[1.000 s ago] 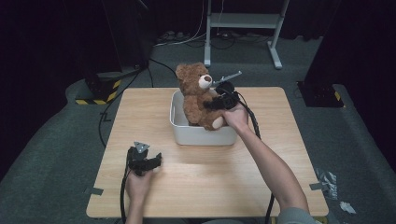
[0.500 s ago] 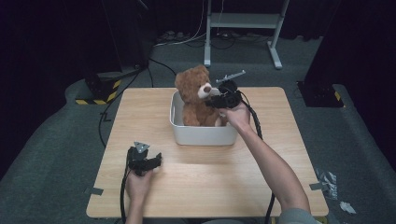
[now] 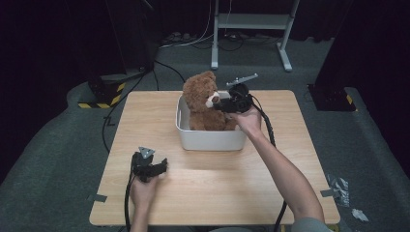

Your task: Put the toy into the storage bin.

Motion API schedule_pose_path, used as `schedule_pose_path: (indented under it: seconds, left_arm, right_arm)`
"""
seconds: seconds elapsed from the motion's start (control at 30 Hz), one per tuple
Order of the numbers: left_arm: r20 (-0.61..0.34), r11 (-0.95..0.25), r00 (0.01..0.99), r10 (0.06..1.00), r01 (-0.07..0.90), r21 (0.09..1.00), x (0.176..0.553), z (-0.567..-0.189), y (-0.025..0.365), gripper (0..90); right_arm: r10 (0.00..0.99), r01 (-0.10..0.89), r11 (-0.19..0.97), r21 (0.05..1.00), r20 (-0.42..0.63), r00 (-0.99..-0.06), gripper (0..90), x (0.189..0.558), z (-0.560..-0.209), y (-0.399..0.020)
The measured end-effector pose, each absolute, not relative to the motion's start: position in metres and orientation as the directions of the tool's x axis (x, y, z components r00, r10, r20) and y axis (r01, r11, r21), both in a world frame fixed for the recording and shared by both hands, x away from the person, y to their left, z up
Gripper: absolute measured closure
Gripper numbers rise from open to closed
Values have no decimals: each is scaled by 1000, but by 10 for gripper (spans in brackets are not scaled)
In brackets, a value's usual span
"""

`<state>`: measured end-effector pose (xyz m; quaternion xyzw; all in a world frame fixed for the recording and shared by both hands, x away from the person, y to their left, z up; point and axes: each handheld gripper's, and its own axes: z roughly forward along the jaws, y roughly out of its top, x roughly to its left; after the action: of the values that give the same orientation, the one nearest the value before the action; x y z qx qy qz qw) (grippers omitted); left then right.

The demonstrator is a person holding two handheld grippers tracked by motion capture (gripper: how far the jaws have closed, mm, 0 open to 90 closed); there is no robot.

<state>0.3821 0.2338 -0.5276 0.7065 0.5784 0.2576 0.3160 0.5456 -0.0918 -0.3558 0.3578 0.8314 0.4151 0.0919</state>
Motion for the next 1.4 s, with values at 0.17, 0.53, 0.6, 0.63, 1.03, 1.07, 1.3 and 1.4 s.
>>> schedule_pose_path:
  seconds: [0.17,0.53,0.6,0.63,1.03,1.07,1.3,1.4]
  left_arm:
    - [-1,-131,198,980,655,745,382,-528,234,251]
    - [-3,-130,198,980,655,744,382,-528,234,251]
    - [-2,-131,198,980,655,744,382,-528,234,251]
    - [-1,-131,198,980,655,744,382,-528,234,251]
    - [-1,-131,198,980,654,745,382,-528,234,251]
    - [-1,-131,198,980,654,745,382,-528,234,251]
    - [-3,-129,198,980,654,745,382,-528,234,251]
    - [-2,-131,199,980,654,745,382,-528,234,251]
  right_arm:
    - [673,506,387,770,139,-726,545,543,-353,-95]
    - [682,502,367,783,141,-718,518,539,-347,-100]
    - [679,496,366,788,138,-721,518,538,-346,-101]
    - [680,491,365,791,133,-721,517,538,-346,-102]
    - [688,489,349,800,136,-713,517,534,-340,-110]
    - [686,486,350,801,134,-715,517,534,-340,-110]
    - [686,473,358,805,117,-718,516,530,-336,-113]
    - [684,468,358,808,114,-720,516,529,-335,-114]
